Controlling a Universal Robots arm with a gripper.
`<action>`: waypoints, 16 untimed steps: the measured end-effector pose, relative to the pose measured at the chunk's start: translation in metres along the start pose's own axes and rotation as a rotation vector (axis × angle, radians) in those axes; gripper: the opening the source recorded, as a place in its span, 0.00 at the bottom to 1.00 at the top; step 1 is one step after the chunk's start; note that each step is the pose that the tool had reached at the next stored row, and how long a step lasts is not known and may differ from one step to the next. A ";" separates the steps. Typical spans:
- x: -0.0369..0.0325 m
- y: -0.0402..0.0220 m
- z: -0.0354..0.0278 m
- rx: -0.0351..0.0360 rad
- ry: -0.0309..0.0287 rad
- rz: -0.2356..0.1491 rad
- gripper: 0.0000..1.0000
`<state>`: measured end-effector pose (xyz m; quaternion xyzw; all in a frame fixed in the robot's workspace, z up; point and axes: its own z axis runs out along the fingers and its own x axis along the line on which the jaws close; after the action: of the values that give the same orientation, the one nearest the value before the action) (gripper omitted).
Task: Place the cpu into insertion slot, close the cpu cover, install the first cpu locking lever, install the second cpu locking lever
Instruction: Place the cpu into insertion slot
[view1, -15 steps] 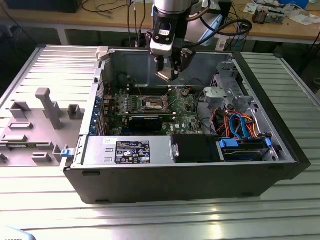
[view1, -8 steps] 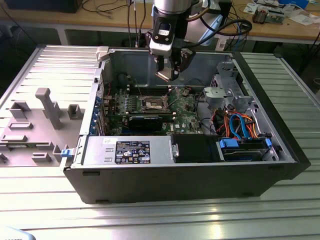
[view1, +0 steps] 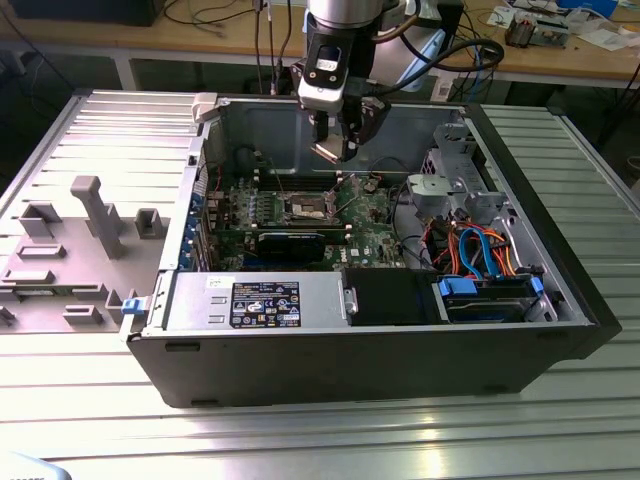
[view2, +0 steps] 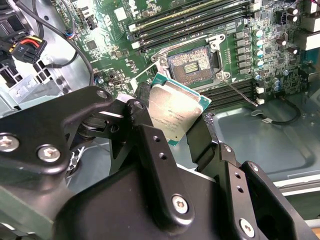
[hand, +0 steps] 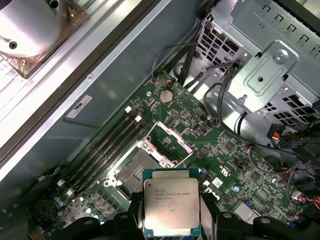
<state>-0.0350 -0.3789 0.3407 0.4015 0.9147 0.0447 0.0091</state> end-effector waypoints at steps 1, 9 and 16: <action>0.0000 0.0000 0.0000 0.0000 -0.0001 0.002 0.54; 0.0000 0.0000 0.0001 -0.0003 -0.0011 0.013 0.54; 0.0000 0.0000 0.0001 -0.0004 -0.0020 0.022 0.54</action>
<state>-0.0350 -0.3789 0.3405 0.4117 0.9102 0.0446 0.0096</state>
